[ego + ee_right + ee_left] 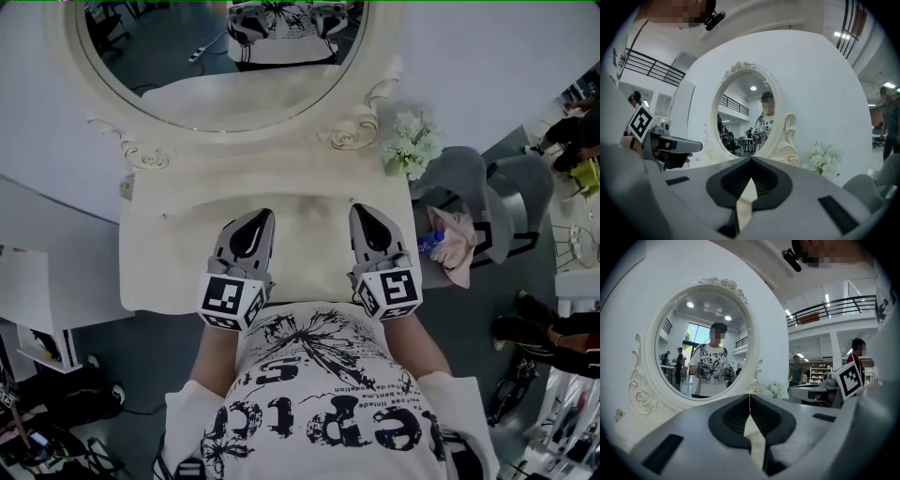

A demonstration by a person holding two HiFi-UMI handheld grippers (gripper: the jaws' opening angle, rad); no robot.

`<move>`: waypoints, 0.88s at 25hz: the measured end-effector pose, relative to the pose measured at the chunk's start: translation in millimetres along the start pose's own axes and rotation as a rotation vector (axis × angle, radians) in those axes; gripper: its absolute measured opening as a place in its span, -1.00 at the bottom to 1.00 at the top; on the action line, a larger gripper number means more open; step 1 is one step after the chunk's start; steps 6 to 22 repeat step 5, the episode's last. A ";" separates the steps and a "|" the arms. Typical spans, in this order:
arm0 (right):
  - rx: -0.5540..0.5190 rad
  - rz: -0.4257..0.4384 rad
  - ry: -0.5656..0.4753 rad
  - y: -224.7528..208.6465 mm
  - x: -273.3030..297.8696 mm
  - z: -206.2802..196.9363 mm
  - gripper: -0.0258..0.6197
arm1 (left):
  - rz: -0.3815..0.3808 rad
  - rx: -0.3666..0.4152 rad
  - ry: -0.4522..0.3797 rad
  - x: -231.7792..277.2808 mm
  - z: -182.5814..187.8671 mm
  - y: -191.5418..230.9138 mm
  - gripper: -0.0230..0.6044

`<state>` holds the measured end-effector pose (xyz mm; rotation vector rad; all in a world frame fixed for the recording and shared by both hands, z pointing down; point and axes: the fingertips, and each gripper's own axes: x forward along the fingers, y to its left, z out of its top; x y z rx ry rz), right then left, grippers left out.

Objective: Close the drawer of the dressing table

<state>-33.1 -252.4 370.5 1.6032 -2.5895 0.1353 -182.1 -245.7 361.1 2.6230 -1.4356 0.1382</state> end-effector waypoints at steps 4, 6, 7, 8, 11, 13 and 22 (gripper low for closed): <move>-0.004 0.006 -0.009 2.0 0.9 1.5 -0.87 | -0.005 0.000 0.001 0.0 -0.7 -0.7 -0.86; -0.004 0.007 -0.012 2.3 1.3 2.0 -0.87 | -0.006 0.000 0.000 0.1 -0.6 -0.7 -0.86; -0.004 0.007 -0.012 2.3 1.3 2.0 -0.87 | -0.006 0.000 0.000 0.1 -0.6 -0.7 -0.86; -0.004 0.007 -0.012 2.3 1.3 2.0 -0.87 | -0.006 0.000 0.000 0.1 -0.6 -0.7 -0.86; -0.004 0.007 -0.012 2.3 1.3 2.0 -0.87 | -0.006 0.000 0.000 0.1 -0.6 -0.7 -0.86; -0.004 0.007 -0.012 2.3 1.3 2.0 -0.87 | -0.006 0.000 0.000 0.1 -0.6 -0.7 -0.86; -0.004 0.007 -0.012 2.3 1.3 2.0 -0.87 | -0.006 0.000 0.000 0.1 -0.6 -0.7 -0.86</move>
